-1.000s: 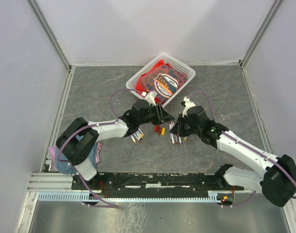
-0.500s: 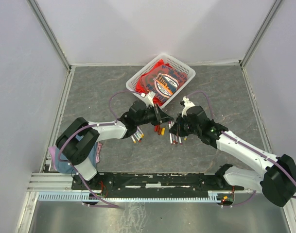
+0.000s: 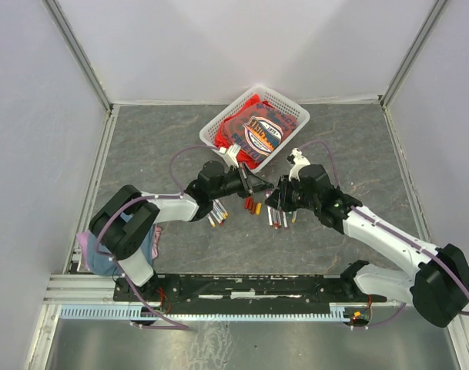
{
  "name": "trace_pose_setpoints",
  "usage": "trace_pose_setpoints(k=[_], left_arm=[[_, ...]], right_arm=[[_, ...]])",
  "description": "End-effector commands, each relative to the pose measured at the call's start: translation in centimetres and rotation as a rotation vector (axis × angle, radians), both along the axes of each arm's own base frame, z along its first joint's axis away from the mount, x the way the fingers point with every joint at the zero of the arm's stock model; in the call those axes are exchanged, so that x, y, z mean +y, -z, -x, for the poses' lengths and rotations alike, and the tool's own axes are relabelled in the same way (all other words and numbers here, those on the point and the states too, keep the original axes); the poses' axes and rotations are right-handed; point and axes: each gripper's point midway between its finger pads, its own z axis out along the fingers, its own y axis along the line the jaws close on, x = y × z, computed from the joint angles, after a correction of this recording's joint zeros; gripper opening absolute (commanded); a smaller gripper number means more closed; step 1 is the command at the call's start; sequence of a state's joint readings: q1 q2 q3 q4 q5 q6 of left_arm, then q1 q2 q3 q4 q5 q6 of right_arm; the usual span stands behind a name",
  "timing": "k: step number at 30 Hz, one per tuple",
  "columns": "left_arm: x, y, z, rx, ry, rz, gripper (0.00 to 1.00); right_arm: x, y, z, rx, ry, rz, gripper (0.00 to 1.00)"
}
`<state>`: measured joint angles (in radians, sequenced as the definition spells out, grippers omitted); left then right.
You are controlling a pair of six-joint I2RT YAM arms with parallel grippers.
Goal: Open the pen caps
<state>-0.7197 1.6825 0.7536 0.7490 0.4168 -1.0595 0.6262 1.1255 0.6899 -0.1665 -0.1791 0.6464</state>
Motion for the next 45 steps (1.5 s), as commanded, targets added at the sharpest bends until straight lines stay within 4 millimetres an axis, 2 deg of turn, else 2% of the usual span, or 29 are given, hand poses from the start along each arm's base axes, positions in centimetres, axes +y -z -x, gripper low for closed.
trace_pose_setpoints(k=[1,3,6,9,13,15,18,21,25,29,32,36,40,42,45], left_arm=[[-0.7,-2.7,0.4,-0.004,0.050,0.136,0.03],[-0.8,-2.8,0.4,0.002,0.054,0.151,0.03],[-1.0,-3.0,0.1,0.013,0.048,0.174,0.03],[-0.9,-3.0,-1.2,0.014,-0.011,0.159,0.03],[-0.7,-1.6,-5.1,0.005,-0.197,-0.016,0.03],[-0.4,-1.7,-7.2,-0.046,-0.336,-0.120,0.03],[-0.3,-2.1,-9.1,-0.098,-0.459,-0.223,0.03],[0.1,-2.6,-10.1,-0.125,-0.530,-0.264,0.03],[1.1,-2.9,-10.4,-0.159,-0.573,-0.295,0.03],[2.8,-2.4,-10.2,-0.188,-0.589,-0.296,0.03],[4.2,-2.6,-10.3,-0.202,-0.562,-0.198,0.03],[5.7,-2.0,-9.6,-0.184,-0.480,-0.036,0.03],[6.3,-1.5,-8.7,-0.180,-0.420,0.032,0.03],[6.4,-1.3,-8.6,-0.177,-0.402,0.031,0.03],[6.5,-0.4,-8.7,-0.172,-0.394,-0.058,0.03]], right_arm=[[1.0,-1.3,-0.9,-0.042,-0.021,-0.080,0.28],[1.2,-1.0,-0.9,-0.032,-0.027,-0.089,0.25],[1.2,-0.3,-0.8,-0.017,-0.032,-0.085,0.02],[0.2,1.1,-1.1,-0.005,0.001,-0.010,0.01],[-2.5,4.0,-1.7,0.039,0.066,0.213,0.01],[-3.5,5.0,-1.9,0.048,0.091,0.304,0.01],[-4.4,5.9,-2.1,0.047,0.127,0.388,0.01],[-5.5,6.0,-2.2,0.028,0.162,0.458,0.01],[-5.6,5.7,-2.1,0.012,0.166,0.452,0.01],[-3.1,5.1,-1.2,0.023,0.087,0.302,0.01],[-1.3,4.5,-0.2,0.032,0.016,0.164,0.01],[-0.1,2.3,0.4,0.016,-0.050,-0.019,0.01],[-0.1,1.0,0.6,0.005,-0.088,-0.103,0.01],[-0.6,1.2,0.2,0.005,-0.067,-0.079,0.01],[-2.2,2.1,-0.3,0.009,-0.013,0.019,0.01]])
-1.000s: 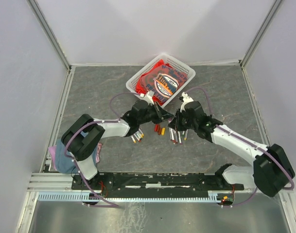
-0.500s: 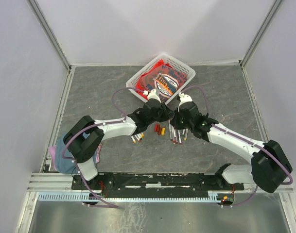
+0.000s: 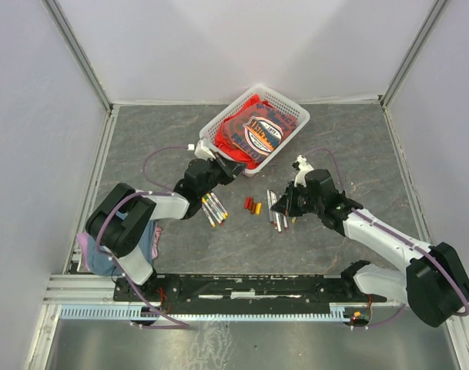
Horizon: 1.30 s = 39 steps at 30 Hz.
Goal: Open the pen caps
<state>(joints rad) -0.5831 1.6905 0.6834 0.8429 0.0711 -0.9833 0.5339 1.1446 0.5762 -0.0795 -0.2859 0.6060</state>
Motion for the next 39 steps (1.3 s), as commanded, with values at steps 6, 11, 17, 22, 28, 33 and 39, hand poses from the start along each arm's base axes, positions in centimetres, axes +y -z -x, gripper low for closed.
trace_pose_setpoints(k=[6,11,17,22,28,33,39], left_arm=[[-1.2,1.8,2.3,0.038,0.071,-0.317,0.03],[-0.5,4.2,3.8,0.082,0.049,-0.519,0.03],[0.0,6.5,4.5,0.118,0.051,-0.605,0.03],[0.1,7.7,4.7,0.136,0.051,-0.636,0.05],[0.1,8.8,4.9,0.158,0.064,-0.653,0.11],[-0.1,9.4,4.9,0.167,0.070,-0.661,0.17],[-0.2,9.9,5.0,0.177,0.073,-0.667,0.24]], right_arm=[[-2.9,0.4,-2.0,0.002,0.087,0.216,0.01],[-3.1,1.4,-2.9,0.032,0.118,0.260,0.03],[-2.9,2.2,-3.7,0.045,0.135,0.288,0.08],[-2.6,2.9,-4.3,0.051,0.143,0.314,0.11],[-2.6,3.9,-4.8,0.065,0.159,0.338,0.14],[-2.5,4.3,-5.1,0.067,0.162,0.347,0.16],[-2.4,4.8,-5.2,0.070,0.162,0.355,0.20]])
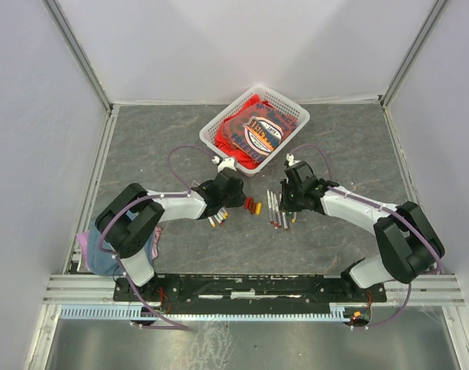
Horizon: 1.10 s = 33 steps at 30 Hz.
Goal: Open the pen caps
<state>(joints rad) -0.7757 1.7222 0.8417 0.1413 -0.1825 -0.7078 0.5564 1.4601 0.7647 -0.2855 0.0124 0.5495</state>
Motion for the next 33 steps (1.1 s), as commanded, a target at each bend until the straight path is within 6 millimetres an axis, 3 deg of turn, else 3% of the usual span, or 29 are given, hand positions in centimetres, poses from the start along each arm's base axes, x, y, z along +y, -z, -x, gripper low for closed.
trace_pose_setpoints(k=[1,9,24,29,33], left_arm=[[-0.7,-0.7,-1.0,-0.044,0.016,-0.017,0.25],[-0.8,-0.6,-1.0,-0.041,0.016,-0.018,0.32],[-0.7,-1.1,-1.0,-0.050,0.012,-0.011,0.32],[-0.8,-1.7,-1.1,-0.061,0.012,0.000,0.32],[-1.0,-2.2,-1.1,-0.068,0.013,0.011,0.32]], right_arm=[[1.2,-1.7,-2.2,-0.077,0.005,-0.025,0.20],[1.4,-1.3,-2.4,-0.072,0.005,-0.016,0.22],[1.3,-0.9,-2.5,-0.068,0.008,-0.001,0.27],[1.5,-2.8,-2.4,-0.113,0.005,-0.029,0.27],[0.3,-4.4,-2.4,-0.149,0.039,0.005,0.27]])
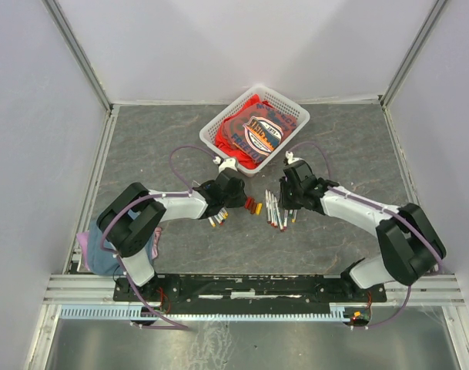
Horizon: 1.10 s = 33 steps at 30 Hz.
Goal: Open the pen caps
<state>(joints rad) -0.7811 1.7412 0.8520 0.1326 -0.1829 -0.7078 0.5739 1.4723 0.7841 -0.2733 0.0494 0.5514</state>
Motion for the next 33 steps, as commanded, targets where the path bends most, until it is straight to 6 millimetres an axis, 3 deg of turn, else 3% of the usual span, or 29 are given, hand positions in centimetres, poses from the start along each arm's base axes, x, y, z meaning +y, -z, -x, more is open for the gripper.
trace_pose_setpoints(k=[1,11,26,33], left_arm=[[-0.9,-2.9,-1.2,-0.083,0.011,0.027,0.32],[-1.0,-5.0,-1.1,-0.120,0.018,0.053,0.33],[-1.3,-7.0,-0.9,-0.151,0.037,0.089,0.36],[-1.3,-6.8,-0.8,-0.149,0.040,0.095,0.36]], right_arm=[[-0.6,-4.2,-1.7,-0.123,0.049,0.006,0.27],[-6.1,-3.4,-1.7,-0.099,0.260,0.123,0.27],[-5.9,-0.4,-2.3,-0.012,0.266,0.159,0.27],[-5.8,0.2,-2.5,-0.003,0.267,0.159,0.28]])
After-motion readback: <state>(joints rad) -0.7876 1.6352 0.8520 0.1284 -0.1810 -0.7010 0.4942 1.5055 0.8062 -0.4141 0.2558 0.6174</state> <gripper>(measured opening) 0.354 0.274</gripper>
